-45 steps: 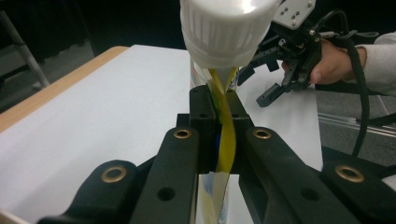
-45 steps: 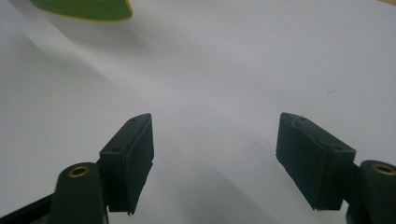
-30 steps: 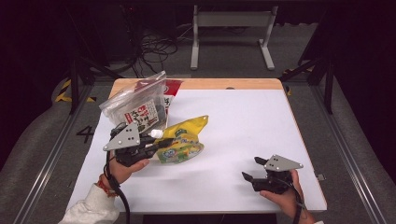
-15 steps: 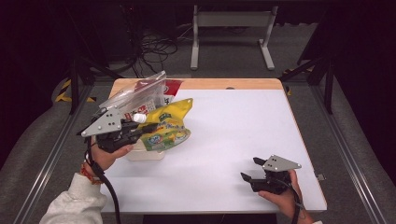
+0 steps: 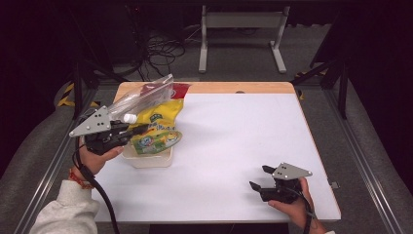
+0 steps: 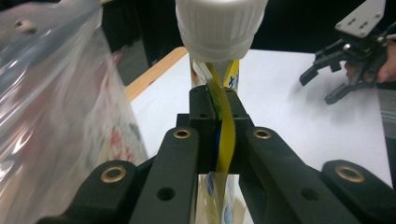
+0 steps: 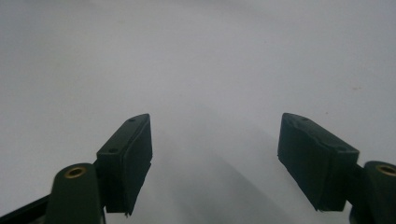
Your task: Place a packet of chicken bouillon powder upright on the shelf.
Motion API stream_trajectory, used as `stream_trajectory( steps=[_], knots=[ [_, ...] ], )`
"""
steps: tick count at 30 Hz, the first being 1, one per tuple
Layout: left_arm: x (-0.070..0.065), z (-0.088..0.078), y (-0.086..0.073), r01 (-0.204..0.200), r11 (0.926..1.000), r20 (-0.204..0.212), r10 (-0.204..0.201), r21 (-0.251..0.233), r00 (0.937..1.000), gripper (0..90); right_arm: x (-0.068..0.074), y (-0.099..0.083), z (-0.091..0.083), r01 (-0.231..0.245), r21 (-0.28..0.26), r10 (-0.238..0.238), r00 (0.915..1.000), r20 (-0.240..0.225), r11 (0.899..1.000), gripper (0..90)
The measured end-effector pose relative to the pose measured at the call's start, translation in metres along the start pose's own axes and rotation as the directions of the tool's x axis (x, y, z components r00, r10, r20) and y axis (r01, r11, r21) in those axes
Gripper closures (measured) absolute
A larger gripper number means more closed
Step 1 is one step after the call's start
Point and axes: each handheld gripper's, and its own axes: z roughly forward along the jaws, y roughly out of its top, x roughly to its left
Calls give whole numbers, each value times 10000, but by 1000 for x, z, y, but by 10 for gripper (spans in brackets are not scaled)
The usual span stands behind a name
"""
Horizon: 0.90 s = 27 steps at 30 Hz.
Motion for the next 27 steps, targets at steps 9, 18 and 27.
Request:
stream_trajectory(
  steps=[9,18,27],
  knots=[
    [3,-12,-16,101,9988,-63,-98,481,9999,868,0,0,1,-34,3,34,10000,-16,10000,263],
    [5,-7,-26,264,9960,-20,-263,857,9997,867,1,0,3,-11,135,11,10000,-35,9999,258],
    [4,1,-34,405,9942,-100,-397,999,9992,867,1,0,3,1,118,0,10000,-54,9999,257]
  ],
)
